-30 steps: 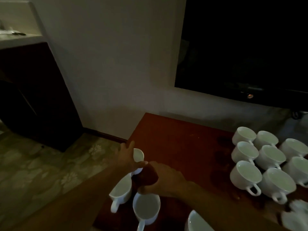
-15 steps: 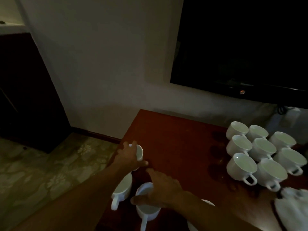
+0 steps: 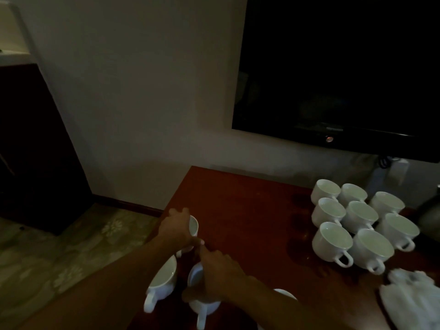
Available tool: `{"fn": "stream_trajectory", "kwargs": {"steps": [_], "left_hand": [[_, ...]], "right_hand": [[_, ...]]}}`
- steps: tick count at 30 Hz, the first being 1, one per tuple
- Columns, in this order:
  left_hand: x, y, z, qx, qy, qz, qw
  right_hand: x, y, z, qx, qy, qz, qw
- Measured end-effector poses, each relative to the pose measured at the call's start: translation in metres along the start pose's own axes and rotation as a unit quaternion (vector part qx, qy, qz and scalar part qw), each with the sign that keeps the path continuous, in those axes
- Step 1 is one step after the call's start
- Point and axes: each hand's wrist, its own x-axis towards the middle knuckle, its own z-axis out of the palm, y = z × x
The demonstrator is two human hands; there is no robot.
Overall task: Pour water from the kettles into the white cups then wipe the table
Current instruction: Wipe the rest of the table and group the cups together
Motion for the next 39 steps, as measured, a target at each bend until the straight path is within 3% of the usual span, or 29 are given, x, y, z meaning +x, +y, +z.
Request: {"fn": "stream_trajectory", "kwargs": {"steps": [6,13,26,39], "left_hand": [[-0.003,0.041,-0.01,0.01,0.005,0.03,1.0],[-0.008,0.12,0.004,0.008,-0.015,0.063,0.998],[-0.041,0.267,0.077,0.02,-0.077,0.121,0.989],[-0.067,0.312,0.115,0.03,-0.067,0.08,0.994]], "right_hand": [[-0.021,0.038,-0.041,0.004,0.095,0.01,0.995],[-0.066,0.117,-0.086,0.018,0.139,0.067,0.988],[-0.134,0.271,-0.093,0.018,0.116,0.129,0.985],[-0.136,0.314,-0.086,-0.018,0.072,0.113,0.991]]}}
